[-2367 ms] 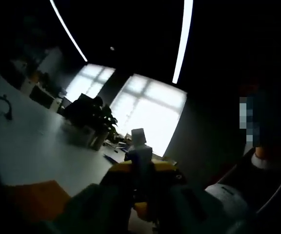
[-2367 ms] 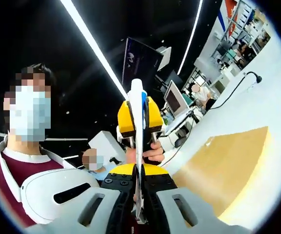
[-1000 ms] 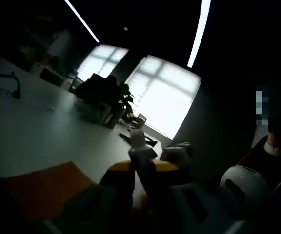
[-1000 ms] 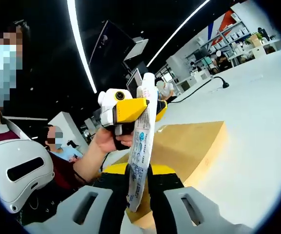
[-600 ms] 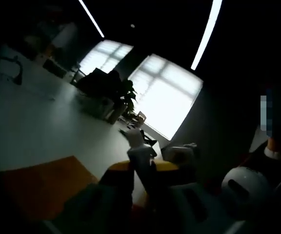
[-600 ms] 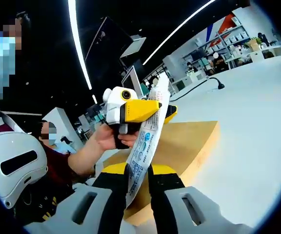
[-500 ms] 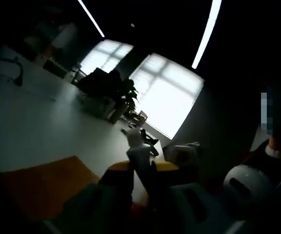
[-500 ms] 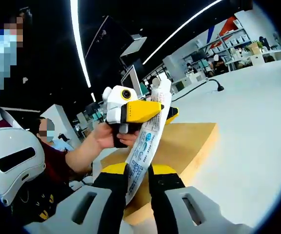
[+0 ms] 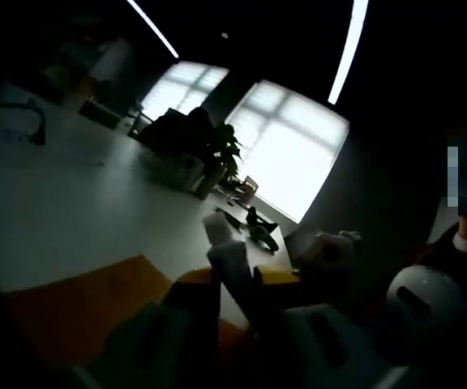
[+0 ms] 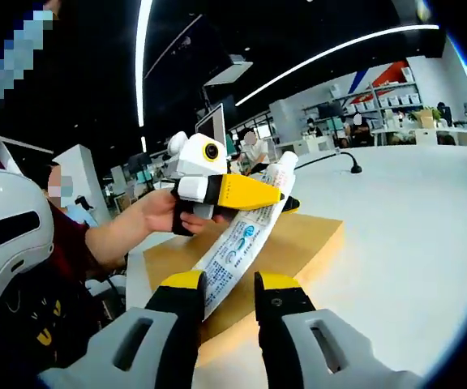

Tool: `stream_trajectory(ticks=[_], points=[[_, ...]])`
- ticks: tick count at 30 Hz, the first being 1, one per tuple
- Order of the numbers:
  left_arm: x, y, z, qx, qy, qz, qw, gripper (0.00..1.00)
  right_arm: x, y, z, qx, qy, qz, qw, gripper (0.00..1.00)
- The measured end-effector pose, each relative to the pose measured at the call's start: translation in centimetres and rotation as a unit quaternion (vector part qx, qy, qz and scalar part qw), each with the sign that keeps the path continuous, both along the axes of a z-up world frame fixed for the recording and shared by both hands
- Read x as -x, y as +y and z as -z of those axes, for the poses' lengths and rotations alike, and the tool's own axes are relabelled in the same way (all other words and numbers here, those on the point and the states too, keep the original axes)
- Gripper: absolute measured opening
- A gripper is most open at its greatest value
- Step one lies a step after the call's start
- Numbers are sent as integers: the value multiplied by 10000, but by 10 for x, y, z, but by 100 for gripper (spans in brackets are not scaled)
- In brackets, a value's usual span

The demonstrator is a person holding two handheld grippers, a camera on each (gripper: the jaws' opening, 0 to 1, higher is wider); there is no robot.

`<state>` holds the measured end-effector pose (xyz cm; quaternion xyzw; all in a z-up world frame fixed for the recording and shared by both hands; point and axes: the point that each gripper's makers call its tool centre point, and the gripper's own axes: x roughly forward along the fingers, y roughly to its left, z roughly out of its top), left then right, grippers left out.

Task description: Pick up the toothpaste unscrew the cap squeeze it onto the small board screw the cap back on and return it to the table

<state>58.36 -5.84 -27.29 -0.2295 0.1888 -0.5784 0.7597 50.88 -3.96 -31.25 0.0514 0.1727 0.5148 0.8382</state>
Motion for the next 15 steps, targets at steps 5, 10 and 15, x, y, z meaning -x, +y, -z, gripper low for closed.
stream_trajectory(ticks=[5,10,15], points=[[-1,0,2,-30,9,-42,10000,17,-4,-5,-1,62,-124,161,9998,23],[4,-5,6,-55,24,-47,10000,17,-10,-11,-7,38,-284,370,9989,20],[9,-12,13,-155,95,-93,9998,18,-6,-5,-20,-345,-330,233,9986,18]])
